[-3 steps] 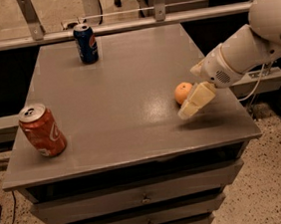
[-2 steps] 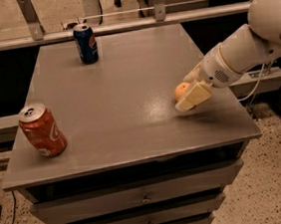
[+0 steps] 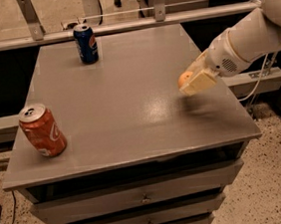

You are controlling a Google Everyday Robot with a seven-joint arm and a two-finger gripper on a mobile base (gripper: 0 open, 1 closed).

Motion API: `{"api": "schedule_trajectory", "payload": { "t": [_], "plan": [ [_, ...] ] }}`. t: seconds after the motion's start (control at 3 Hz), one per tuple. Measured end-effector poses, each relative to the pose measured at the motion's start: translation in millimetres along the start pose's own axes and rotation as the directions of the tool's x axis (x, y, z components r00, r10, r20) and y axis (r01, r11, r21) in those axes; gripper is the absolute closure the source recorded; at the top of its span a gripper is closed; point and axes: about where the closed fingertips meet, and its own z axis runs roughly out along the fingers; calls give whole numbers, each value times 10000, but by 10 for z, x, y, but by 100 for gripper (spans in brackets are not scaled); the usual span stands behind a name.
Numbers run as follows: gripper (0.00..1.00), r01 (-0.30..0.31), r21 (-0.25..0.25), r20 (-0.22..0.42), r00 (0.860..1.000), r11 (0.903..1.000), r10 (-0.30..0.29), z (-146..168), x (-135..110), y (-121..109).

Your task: Move orange near pepsi can

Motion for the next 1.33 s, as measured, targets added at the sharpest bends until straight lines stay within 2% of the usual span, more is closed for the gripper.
{"api": "schedule_trajectory", "payload": {
  "t": [0.33, 0.67, 1.0, 1.33],
  "plan": [
    [100, 16, -36, -4, 10000, 10000, -16, 14, -11, 15],
    [100, 18, -34, 1, 10000, 10000, -18, 14, -13, 15],
    [100, 423, 245, 782, 9960, 9988, -441, 64, -265, -64],
    [100, 602, 726, 2140, 9740, 9955, -745, 183, -736, -366]
  ]
}}
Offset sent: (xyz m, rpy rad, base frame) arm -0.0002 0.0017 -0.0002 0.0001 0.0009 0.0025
